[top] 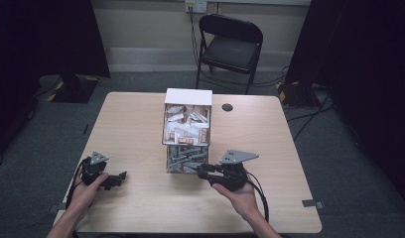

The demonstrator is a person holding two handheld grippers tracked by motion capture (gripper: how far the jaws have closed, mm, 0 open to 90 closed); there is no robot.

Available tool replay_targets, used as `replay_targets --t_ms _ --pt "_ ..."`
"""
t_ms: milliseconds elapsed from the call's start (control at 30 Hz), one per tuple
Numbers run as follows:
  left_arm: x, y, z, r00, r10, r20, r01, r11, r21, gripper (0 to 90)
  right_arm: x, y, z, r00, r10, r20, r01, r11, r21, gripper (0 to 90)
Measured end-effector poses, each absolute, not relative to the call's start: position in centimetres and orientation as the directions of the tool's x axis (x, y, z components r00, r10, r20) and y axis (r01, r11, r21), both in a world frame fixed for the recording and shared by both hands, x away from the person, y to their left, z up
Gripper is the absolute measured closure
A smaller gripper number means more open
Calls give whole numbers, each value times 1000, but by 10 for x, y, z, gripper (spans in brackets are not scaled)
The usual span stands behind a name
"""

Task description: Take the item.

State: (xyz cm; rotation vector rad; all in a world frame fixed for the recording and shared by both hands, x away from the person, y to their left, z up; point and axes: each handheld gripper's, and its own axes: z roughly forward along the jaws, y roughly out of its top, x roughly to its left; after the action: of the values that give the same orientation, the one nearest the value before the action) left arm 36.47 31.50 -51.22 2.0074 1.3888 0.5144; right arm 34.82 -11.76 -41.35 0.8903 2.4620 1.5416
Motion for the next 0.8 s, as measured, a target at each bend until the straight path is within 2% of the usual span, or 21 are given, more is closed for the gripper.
replay_targets --t_ms 533,667,800 --pt "365 315 -512 366 930 -37 681 -241 691 0 361 -87 -426 -843 501 194 409 363 837 647" --pt "365 315 -512 365 930 -37 681 -240 692 0 365 -85 -434 -838 511 190 418 378 826 673" --pt "365 315 -512 365 930 -37 681 -240 692 0 369 -87 -438 -831 522 192 428 380 820 736"
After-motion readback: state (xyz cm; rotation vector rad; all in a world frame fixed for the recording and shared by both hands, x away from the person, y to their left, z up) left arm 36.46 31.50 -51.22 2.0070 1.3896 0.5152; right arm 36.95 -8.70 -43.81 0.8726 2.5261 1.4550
